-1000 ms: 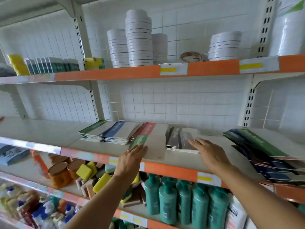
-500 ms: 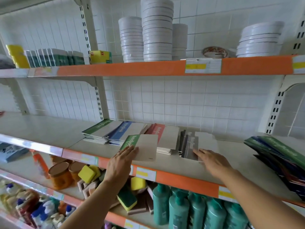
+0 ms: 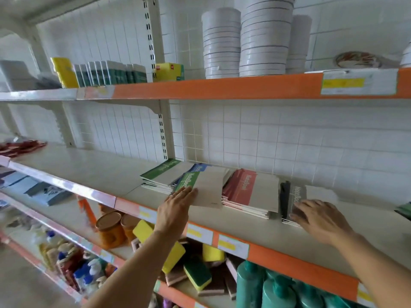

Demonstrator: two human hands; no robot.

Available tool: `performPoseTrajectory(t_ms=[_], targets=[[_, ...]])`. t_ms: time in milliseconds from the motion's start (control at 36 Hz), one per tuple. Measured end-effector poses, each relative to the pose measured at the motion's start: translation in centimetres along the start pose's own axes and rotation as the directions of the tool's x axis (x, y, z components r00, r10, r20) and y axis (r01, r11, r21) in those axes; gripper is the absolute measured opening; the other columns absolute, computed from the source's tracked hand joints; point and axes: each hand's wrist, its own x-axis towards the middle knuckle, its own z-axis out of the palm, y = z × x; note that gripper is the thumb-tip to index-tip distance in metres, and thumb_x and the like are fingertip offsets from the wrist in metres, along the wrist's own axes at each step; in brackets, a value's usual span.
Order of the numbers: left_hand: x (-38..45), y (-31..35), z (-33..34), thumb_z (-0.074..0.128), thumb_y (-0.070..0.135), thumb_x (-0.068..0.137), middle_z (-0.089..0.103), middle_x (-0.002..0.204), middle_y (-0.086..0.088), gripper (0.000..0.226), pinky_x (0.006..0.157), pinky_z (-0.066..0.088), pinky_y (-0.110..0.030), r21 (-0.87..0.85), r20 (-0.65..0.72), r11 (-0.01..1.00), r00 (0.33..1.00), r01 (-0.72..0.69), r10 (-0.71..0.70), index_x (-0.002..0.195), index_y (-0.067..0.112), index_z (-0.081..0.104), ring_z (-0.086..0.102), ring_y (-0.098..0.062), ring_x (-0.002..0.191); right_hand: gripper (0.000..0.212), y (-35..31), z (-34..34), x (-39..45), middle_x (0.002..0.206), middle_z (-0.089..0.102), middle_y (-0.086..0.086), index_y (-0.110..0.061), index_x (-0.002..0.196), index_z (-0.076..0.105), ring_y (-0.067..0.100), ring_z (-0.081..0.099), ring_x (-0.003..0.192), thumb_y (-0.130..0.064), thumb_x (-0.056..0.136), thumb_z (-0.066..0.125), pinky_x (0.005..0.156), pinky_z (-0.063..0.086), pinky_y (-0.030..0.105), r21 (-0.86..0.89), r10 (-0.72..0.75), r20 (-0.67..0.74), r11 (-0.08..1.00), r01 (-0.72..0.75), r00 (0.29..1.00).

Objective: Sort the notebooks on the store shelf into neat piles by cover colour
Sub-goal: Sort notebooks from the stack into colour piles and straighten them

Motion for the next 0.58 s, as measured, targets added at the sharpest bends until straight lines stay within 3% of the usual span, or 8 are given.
performPoseTrajectory(t_ms=[56, 167, 278, 417, 472, 583], targets=[[0.4, -1.6, 0.1, 0.034, 0.011, 0.073, 0.073, 0.103, -0.005, 0.050, 0.063, 0.057, -0.035, 0.003, -0.026, 1.000, 1.000, -0.015, 0.015, 0.100, 0.017, 0.076, 0.072, -0.024, 0.088, 0.051, -0.9, 0.0, 0.4, 0.137, 0.049, -0.013, -0.032, 0.134, 0.047, 0.010, 0.045, 0.125, -0.059, 0.097, 0.024, 0.099, 0.036, 0.027, -0.019, 0.047, -0.034, 0.999, -0.048, 0.998], [1.5, -5.1, 0.3, 0.042, 0.007, 0.069, 0.074, 0.099, -0.001, 0.046, 0.060, 0.056, -0.029, 0.041, -0.096, 0.997, 0.993, -0.059, 0.062, 0.096, 0.020, 0.077, 0.072, -0.020, 0.085, 0.049, -2.8, 0.0, 0.9, 0.113, 0.062, -0.011, -0.032, 0.113, 0.061, 0.012, 0.054, 0.109, -0.053, 0.097, 0.019, 0.085, 0.043, 0.028, -0.080, 0.217, -0.155, 0.970, -0.231, 0.964], [2.8, -9.1, 1.2, 0.059, 0.000, 0.048, 0.075, 0.091, 0.001, 0.049, 0.051, 0.054, -0.026, 0.084, -0.155, 0.991, 0.980, -0.109, 0.121, 0.089, 0.020, 0.079, 0.073, -0.019, 0.078, 0.050, -4.9, -0.2, 1.6, 0.112, 0.062, -0.012, -0.033, 0.109, 0.061, 0.012, 0.054, 0.108, -0.048, 0.099, 0.014, 0.082, 0.043, 0.027, -0.139, 0.353, -0.174, 0.915, -0.378, 0.919], [4.1, -14.6, 3.7, 0.056, -0.002, 0.057, 0.073, 0.097, -0.006, 0.049, 0.056, 0.056, -0.036, 0.033, -0.047, 0.995, 0.994, -0.098, 0.099, 0.098, 0.014, 0.076, 0.071, -0.029, 0.081, 0.044, -8.0, -0.6, 2.5, 0.115, 0.061, -0.012, -0.033, 0.110, 0.059, 0.012, 0.054, 0.110, -0.046, 0.100, 0.017, 0.081, 0.042, 0.027, -0.181, 0.418, -0.192, 0.874, -0.451, 0.888], [4.6, -16.4, 4.3, 0.058, -0.004, 0.060, 0.069, 0.092, -0.006, 0.047, 0.050, 0.054, -0.035, 0.004, -0.012, 0.995, 0.995, -0.097, 0.097, 0.099, 0.014, 0.075, 0.068, -0.030, 0.074, 0.042, -9.3, -0.7, 2.8, 0.118, 0.060, -0.013, -0.034, 0.112, 0.057, 0.012, 0.054, 0.111, -0.045, 0.100, 0.018, 0.081, 0.042, 0.027, -0.189, 0.430, -0.187, 0.867, -0.462, 0.883], [5.5, -19.2, 4.9, 0.081, -0.011, 0.052, 0.058, 0.082, -0.008, 0.054, 0.042, 0.048, -0.034, -0.033, 0.047, 0.994, 0.994, -0.102, 0.104, 0.099, 0.016, 0.075, 0.061, -0.032, 0.064, 0.044, -11.2, -0.4, 3.1, 0.120, 0.059, -0.013, -0.034, 0.113, 0.057, 0.011, 0.053, 0.114, -0.046, 0.100, 0.018, 0.082, 0.042, 0.027, -0.208, 0.466, -0.190, 0.841, -0.499, 0.864]])
